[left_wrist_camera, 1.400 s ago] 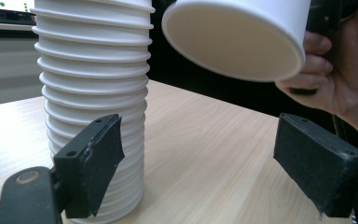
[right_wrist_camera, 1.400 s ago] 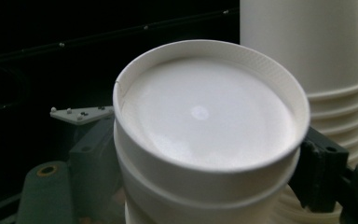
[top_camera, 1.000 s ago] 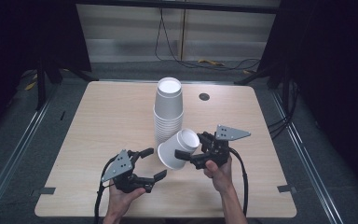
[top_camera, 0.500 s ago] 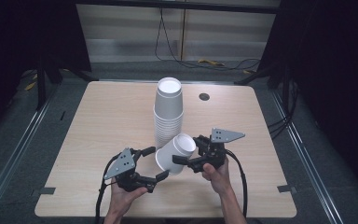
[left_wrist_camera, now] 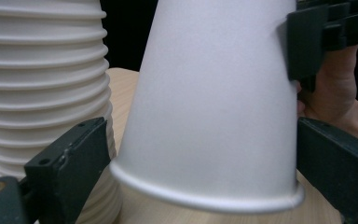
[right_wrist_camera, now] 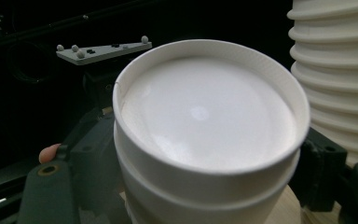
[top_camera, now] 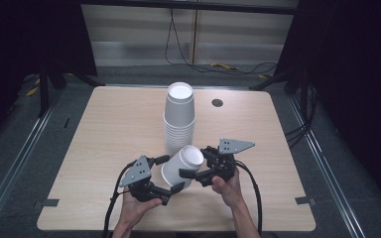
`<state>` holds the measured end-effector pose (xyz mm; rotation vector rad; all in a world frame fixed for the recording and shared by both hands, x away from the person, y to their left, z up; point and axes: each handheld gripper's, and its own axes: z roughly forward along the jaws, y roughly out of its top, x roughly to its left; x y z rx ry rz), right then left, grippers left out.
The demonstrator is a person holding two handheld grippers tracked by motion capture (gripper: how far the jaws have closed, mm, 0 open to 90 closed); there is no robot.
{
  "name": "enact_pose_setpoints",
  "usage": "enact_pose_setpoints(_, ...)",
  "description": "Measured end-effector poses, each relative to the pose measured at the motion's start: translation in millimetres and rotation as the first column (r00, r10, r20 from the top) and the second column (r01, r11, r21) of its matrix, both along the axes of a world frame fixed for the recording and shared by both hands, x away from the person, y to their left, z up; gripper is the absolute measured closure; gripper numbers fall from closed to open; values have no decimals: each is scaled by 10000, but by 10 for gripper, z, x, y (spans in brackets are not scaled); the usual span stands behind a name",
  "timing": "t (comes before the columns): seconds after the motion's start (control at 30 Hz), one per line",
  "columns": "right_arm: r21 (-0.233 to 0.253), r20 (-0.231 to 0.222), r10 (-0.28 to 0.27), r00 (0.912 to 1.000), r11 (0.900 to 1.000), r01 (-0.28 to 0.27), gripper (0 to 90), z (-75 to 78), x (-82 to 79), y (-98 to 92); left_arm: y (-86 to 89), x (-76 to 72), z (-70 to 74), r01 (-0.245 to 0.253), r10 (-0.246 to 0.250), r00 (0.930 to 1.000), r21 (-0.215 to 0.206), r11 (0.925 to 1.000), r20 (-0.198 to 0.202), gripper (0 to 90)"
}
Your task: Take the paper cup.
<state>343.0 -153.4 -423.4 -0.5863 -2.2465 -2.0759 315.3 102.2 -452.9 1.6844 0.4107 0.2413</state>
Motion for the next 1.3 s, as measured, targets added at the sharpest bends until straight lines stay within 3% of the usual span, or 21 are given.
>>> enact_pose_setpoints(0.6,84,28,357,9994,9993,-358,226,-27,-30,98,-81,44,-25,383,-387,9992,-382,9985,-106,11)
enact_pose_setpoints(0.77,71,204,372,9991,9993,-373,225,-33,-43,108,-66,55,-28,796,-799,9966,-175,9967,-192,74)
enact_pose_setpoints(0.83,111,243,363,9990,9993,-366,223,-32,-38,95,-74,42,-19,693,-694,9976,-120,9975,-56,118)
enact_pose_setpoints(1.2,31,367,371,9986,9993,-372,202,-44,-43,121,-53,40,7,752,-748,9971,303,9967,-151,150)
enact_pose_setpoints(1.3,-189,367,347,9987,9992,-340,177,-51,-46,140,-50,46,-2,777,-767,9969,518,9956,-194,156)
